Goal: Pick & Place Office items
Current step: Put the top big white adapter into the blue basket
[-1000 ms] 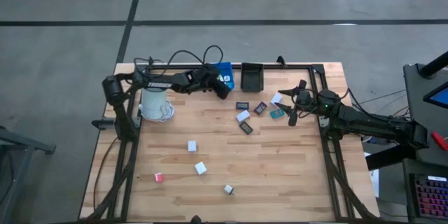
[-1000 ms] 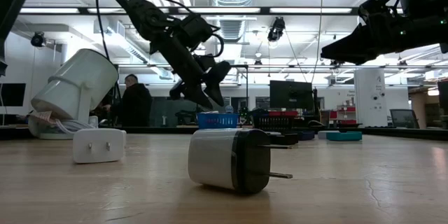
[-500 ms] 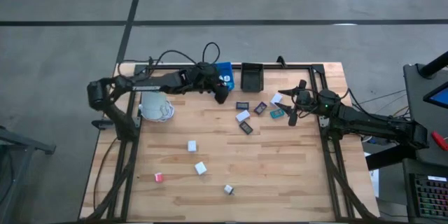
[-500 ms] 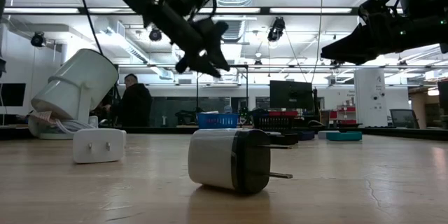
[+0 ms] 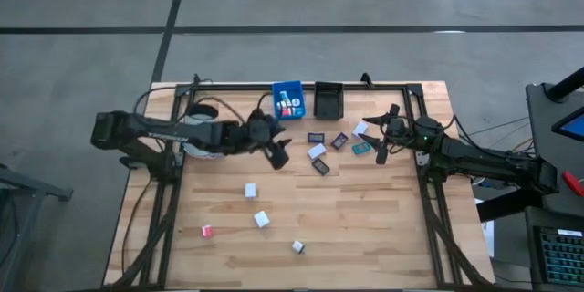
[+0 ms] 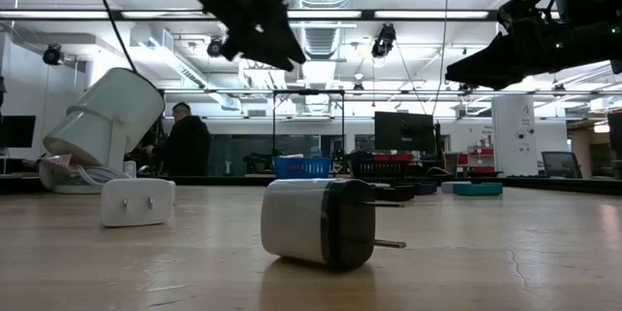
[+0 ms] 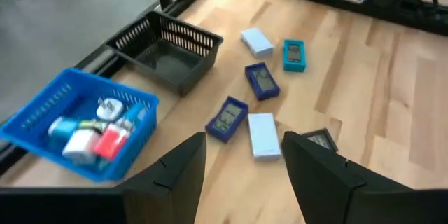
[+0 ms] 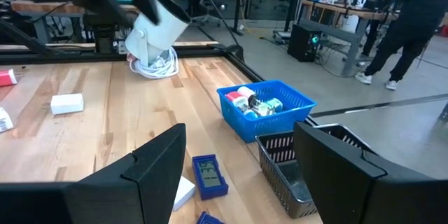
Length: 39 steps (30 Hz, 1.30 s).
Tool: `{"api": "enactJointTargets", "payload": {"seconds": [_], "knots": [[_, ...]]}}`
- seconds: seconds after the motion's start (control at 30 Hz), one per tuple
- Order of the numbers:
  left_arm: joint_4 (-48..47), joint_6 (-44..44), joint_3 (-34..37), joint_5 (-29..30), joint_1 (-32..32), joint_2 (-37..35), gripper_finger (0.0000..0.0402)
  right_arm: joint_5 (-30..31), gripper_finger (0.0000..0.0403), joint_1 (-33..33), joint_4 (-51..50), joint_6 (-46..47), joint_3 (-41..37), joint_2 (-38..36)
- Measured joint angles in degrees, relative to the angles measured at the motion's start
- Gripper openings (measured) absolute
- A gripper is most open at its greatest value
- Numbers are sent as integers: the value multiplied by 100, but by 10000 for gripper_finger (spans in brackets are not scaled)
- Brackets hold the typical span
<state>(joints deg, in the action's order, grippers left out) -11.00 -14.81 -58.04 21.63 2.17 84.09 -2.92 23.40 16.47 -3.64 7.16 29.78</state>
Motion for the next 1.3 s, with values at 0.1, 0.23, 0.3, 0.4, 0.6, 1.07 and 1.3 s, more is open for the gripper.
{"api": "enactJointTargets", "payload": {"seconds": [0.1,0.23,0.3,0.4,0.6,1.07,1.3], "knots": [[-37,-570,275,501,-309,-248,198,0,256,0,2,0,2,0],[-245,-1893,627,1101,-657,-524,199,-2,256,-1,1,0,2,-1],[-413,-2560,769,1316,-844,-585,199,-1,256,0,0,0,1,0],[-786,-3529,913,1639,-1151,-593,198,-2,256,0,0,0,0,-2],[-1912,-5537,931,2015,-1731,-456,198,0,256,-1,1,0,1,0],[-2199,-6446,931,1799,-2503,-6,198,0,256,0,0,0,0,0],[-2413,-7798,948,1071,-2944,525,198,-1,256,-1,1,0,2,-1]]}}
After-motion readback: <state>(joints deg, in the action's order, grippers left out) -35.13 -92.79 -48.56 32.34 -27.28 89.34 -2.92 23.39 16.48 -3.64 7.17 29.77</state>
